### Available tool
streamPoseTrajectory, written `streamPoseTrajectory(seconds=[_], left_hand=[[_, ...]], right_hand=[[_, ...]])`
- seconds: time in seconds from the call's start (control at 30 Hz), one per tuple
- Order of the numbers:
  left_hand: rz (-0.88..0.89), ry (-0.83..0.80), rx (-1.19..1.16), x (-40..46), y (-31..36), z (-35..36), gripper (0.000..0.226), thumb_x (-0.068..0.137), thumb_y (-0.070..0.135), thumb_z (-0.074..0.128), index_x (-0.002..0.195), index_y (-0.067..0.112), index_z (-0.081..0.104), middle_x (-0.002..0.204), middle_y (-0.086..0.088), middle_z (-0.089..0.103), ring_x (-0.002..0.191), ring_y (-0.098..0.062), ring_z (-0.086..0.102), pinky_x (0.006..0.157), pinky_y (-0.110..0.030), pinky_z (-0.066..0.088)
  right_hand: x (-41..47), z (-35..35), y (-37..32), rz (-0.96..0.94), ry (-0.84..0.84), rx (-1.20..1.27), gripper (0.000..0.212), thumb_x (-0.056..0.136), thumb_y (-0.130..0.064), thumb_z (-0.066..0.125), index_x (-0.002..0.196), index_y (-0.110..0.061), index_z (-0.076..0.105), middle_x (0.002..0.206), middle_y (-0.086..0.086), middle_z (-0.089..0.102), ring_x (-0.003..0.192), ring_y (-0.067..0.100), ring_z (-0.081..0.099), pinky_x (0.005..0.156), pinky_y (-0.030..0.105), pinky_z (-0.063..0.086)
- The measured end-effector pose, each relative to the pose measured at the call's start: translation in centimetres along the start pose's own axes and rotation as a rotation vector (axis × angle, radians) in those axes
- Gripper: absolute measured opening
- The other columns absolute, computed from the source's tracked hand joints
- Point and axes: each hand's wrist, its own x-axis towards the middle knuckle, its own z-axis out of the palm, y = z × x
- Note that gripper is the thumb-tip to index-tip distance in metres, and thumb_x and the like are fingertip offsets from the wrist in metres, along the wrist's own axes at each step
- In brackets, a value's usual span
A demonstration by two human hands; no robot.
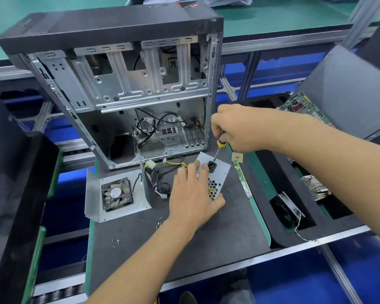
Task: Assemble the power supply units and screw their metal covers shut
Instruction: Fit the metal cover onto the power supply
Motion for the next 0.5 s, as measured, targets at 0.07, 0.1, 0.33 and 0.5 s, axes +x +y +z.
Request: streamPoseTrajectory(seconds=[0.07, 0.1, 0.33, 0.5], left_hand=[[-0.004, 0.003, 0.001, -0.04, 0.05, -0.05, 0.08, 0.069, 0.058, 0.047, 0.131, 0.009, 0.059, 0.13, -0.011, 0.056, 0.099, -0.033, 0.051, 0.085, -0.04, 0.047], [-0.005, 0.007, 0.0, -0.02, 0.05, -0.07, 0.08, 0.069, 0.058, 0.046, 0.13, 0.009, 0.059, 0.13, -0.012, 0.056, 0.099, -0.033, 0.052, 0.085, -0.04, 0.047], [-0.052, -0.015, -0.078, -0.09, 0.11, -0.12, 0.086, 0.071, 0.06, 0.058, 0.143, 0.015, 0.047, 0.15, -0.019, 0.035, 0.115, -0.037, 0.04, 0.103, -0.042, 0.036], [-0.19, -0.163, -0.159, 0.69, 0.16, -0.62, 0.118, 0.068, 0.068, 0.066, 0.155, 0.008, 0.013, 0.135, -0.011, 0.048, 0.116, -0.031, 0.044, 0.1, -0.037, 0.035]], right_hand=[[0.18, 0.09, -0.09, 0.045, 0.033, -0.112, 0.025, 0.102, -0.041, 0.048, 0.101, -0.015, 0.051, 0.096, 0.008, 0.047, 0.091, 0.032, 0.053, 0.076, 0.04, 0.045], [0.17, 0.1, -0.06, 0.082, 0.039, -0.122, 0.035, 0.1, -0.05, 0.046, 0.1, -0.015, 0.048, 0.088, 0.007, 0.044, 0.087, 0.032, 0.05, 0.075, 0.041, 0.046], [0.19, 0.38, 0.48, 0.062, 0.037, -0.049, 0.009, 0.096, -0.021, 0.061, 0.103, -0.02, 0.055, 0.106, 0.007, 0.049, 0.093, 0.031, 0.057, 0.074, 0.039, 0.047], [-0.48, 0.16, 0.69, 0.078, 0.09, -0.036, 0.009, 0.093, -0.027, 0.065, 0.096, -0.02, 0.061, 0.086, 0.001, 0.047, 0.092, 0.032, 0.058, 0.077, 0.042, 0.052]])
